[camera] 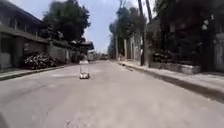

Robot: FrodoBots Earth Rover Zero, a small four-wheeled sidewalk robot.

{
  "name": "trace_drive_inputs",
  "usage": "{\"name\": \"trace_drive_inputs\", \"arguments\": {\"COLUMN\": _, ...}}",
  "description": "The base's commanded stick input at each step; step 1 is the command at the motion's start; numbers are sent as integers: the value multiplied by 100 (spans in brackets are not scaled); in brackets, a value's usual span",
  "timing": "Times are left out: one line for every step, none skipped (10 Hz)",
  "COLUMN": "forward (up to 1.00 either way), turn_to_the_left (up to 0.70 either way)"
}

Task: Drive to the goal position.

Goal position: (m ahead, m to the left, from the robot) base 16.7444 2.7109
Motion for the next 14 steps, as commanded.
{"name": "trace_drive_inputs", "arguments": {"forward": 100, "turn_to_the_left": 0}}
{"name": "trace_drive_inputs", "arguments": {"forward": 100, "turn_to_the_left": 0}}
{"name": "trace_drive_inputs", "arguments": {"forward": 100, "turn_to_the_left": 0}}
{"name": "trace_drive_inputs", "arguments": {"forward": 100, "turn_to_the_left": 0}}
{"name": "trace_drive_inputs", "arguments": {"forward": 100, "turn_to_the_left": 0}}
{"name": "trace_drive_inputs", "arguments": {"forward": 100, "turn_to_the_left": 0}}
{"name": "trace_drive_inputs", "arguments": {"forward": 100, "turn_to_the_left": 0}}
{"name": "trace_drive_inputs", "arguments": {"forward": 100, "turn_to_the_left": 0}}
{"name": "trace_drive_inputs", "arguments": {"forward": 100, "turn_to_the_left": 0}}
{"name": "trace_drive_inputs", "arguments": {"forward": 100, "turn_to_the_left": 0}}
{"name": "trace_drive_inputs", "arguments": {"forward": 100, "turn_to_the_left": 0}}
{"name": "trace_drive_inputs", "arguments": {"forward": 100, "turn_to_the_left": 0}}
{"name": "trace_drive_inputs", "arguments": {"forward": 100, "turn_to_the_left": 0}}
{"name": "trace_drive_inputs", "arguments": {"forward": 100, "turn_to_the_left": 0}}
